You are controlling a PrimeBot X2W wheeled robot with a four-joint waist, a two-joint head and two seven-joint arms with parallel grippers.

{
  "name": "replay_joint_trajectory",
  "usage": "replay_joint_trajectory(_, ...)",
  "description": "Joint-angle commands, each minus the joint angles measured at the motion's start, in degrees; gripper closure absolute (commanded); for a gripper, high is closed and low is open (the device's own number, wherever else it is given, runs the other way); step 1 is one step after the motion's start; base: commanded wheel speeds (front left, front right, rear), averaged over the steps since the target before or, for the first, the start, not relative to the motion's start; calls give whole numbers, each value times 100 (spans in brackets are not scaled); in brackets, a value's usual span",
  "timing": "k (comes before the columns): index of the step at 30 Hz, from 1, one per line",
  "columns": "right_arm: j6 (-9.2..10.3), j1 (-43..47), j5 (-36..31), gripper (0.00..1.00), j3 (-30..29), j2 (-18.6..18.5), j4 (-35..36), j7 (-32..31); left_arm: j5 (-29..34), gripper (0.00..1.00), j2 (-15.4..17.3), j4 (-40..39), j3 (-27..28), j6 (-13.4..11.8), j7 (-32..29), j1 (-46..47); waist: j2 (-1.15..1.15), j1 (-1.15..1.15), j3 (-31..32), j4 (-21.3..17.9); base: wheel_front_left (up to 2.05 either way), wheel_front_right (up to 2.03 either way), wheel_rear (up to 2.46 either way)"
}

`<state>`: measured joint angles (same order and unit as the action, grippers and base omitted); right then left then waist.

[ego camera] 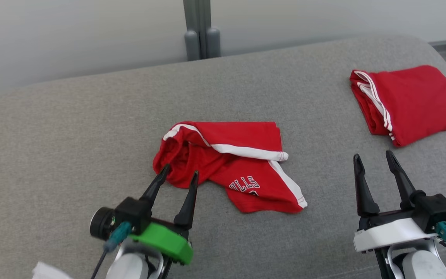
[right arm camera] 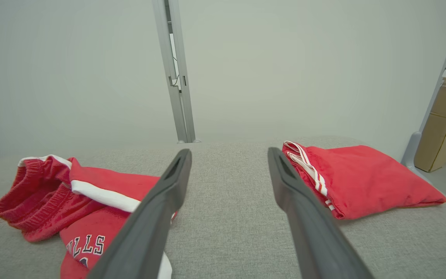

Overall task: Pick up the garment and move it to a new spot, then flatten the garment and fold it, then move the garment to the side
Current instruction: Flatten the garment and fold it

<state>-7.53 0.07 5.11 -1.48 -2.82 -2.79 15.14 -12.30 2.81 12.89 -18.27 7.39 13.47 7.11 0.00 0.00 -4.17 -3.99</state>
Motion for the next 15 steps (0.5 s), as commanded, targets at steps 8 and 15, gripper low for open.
replay_joint_trajectory(8,10,-406,204,0,104,-9,149,-1,-288,0,42,1725,-150,-107,-740,1668,0,0,-1120,-826,0,0,0)
replay_joint_trajectory(15,9,-377,223,0,46,-9,122,-1,-323,0,132,2565,78,-409,-608,2169,0,0,-1111,-922,0,0,0)
